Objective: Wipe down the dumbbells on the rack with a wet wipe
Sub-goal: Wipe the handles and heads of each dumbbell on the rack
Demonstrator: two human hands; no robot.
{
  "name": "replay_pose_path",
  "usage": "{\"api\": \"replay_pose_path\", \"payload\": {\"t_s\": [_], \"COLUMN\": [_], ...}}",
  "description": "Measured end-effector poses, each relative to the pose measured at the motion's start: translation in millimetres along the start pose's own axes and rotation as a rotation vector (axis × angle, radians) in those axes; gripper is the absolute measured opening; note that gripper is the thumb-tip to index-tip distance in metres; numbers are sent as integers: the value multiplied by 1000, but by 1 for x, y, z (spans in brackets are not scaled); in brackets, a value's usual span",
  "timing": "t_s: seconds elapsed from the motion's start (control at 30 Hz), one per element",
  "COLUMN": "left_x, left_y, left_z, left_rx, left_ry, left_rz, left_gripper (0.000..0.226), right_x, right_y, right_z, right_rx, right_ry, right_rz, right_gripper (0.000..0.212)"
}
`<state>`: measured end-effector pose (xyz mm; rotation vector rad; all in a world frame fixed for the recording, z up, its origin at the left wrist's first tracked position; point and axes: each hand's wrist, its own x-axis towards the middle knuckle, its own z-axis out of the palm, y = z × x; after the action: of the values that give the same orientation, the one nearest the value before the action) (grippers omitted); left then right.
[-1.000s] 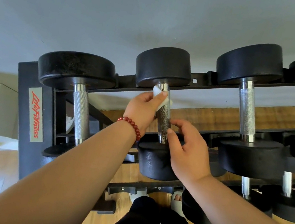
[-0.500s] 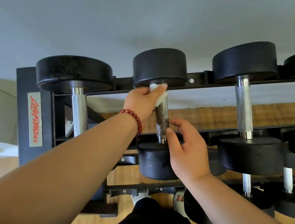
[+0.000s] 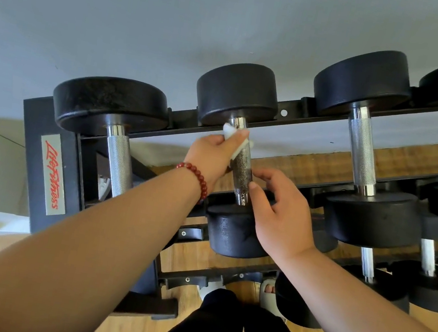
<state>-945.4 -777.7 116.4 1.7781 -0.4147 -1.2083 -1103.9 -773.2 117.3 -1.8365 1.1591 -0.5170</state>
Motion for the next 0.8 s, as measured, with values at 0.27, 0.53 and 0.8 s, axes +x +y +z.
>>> {"api": "replay_pose_path", "payload": {"t_s": [0.27, 0.53, 0.8], "left_x": [10, -13, -1], "left_y": [13, -16, 3], "left_z": [-1, 0, -2], "left_rx": [107, 145, 89], "left_ry": [124, -36, -12], "left_rz": [69, -31, -18], "left_gripper": [38, 38, 75], "right_x": [-1, -3, -3], "right_y": [-1, -1, 0], "right_z": [0, 1, 1], "right_rx": [17, 34, 80], "right_ry": [17, 39, 31], "right_rz": [18, 3, 26], "right_gripper": [27, 25, 34]}}
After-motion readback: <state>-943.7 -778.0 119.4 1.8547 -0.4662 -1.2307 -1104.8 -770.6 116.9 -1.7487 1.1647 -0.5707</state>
